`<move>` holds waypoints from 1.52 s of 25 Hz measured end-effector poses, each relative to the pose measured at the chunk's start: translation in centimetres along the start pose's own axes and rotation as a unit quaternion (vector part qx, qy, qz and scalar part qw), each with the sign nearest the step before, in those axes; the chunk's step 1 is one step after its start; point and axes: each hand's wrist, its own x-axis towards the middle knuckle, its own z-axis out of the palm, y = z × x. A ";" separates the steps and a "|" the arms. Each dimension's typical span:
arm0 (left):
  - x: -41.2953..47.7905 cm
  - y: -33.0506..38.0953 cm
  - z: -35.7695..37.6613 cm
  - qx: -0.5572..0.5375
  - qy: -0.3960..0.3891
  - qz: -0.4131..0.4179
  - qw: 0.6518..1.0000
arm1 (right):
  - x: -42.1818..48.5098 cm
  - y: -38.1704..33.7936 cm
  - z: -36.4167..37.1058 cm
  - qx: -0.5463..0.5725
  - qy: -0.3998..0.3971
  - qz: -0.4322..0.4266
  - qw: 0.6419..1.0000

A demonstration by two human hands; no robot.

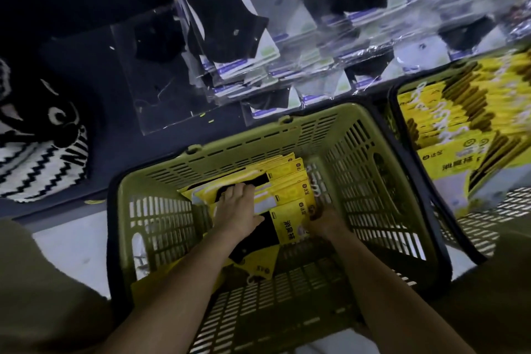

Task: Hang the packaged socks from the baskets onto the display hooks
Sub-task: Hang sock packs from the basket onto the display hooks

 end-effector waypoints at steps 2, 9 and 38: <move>0.3 0.0 0.0 -0.021 -0.018 -0.005 1.000 | 0.2 0.2 0.2 -0.019 -0.004 0.021 1.000; -0.5 -0.4 0.8 -0.069 -0.101 -0.053 0.991 | 0.3 0.5 -0.5 -0.018 0.028 -0.012 0.999; -13.3 0.4 -19.8 -0.674 0.048 0.055 0.735 | -18.1 -13.0 -2.4 0.335 -0.002 -0.419 0.844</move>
